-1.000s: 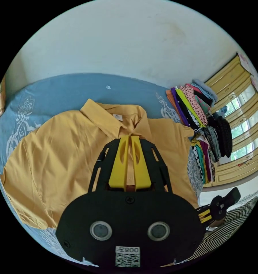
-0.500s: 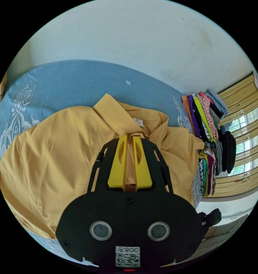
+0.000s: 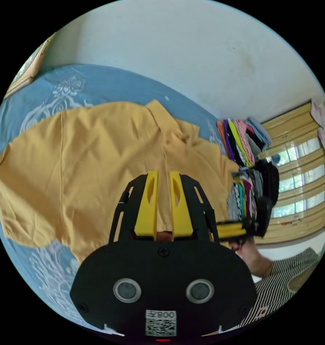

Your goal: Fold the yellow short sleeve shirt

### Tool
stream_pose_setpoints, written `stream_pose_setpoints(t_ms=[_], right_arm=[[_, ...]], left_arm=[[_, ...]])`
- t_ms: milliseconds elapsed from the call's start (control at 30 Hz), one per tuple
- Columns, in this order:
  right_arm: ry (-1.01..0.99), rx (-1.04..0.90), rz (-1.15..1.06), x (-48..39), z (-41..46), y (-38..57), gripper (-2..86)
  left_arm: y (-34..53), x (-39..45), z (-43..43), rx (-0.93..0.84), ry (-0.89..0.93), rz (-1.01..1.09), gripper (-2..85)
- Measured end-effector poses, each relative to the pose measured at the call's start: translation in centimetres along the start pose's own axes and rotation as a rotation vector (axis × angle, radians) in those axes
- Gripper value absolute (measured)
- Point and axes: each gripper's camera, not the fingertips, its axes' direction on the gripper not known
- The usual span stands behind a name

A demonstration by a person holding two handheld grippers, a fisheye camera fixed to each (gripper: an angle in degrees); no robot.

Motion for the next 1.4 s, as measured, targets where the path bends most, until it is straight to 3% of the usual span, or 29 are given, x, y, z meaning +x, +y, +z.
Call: stream_pose_setpoints(t_ms=[167,300,367,567,933,1200,1400], right_arm=[[0.103,-0.025,-0.034,-2.6,-3.9,7.1,5.9],[0.147,-0.108,-0.077,-6.7,-3.5,12.4,6.3],[0.29,-0.174,-0.101,-9.1,-2.1,15.0,6.3],[0.402,-0.211,-0.081,-11.1,-0.8,17.1,6.7],[0.483,-0.254,-0.052,-11.6,0.2,17.7,5.1],[0.415,-0.269,-0.047,-11.5,-2.1,17.9,1.6],[0.167,-0.145,0.002,-11.2,-7.3,19.3,1.0]], left_arm=[[13.5,2.0,-0.8,-0.164,0.159,-0.011,6.1],[21.4,3.8,0.1,-0.293,0.18,-0.057,6.2],[25.3,5.2,-0.4,-0.31,0.135,-0.046,6.2],[30.4,7.3,-1.9,-0.346,0.03,0.02,4.8],[37.2,9.5,-3.8,-0.434,0.084,0.112,3.0],[41.1,7.1,-8.2,-0.377,0.14,0.022,2.9],[43.1,4.8,-12.0,-0.27,0.261,-0.046,4.4]])
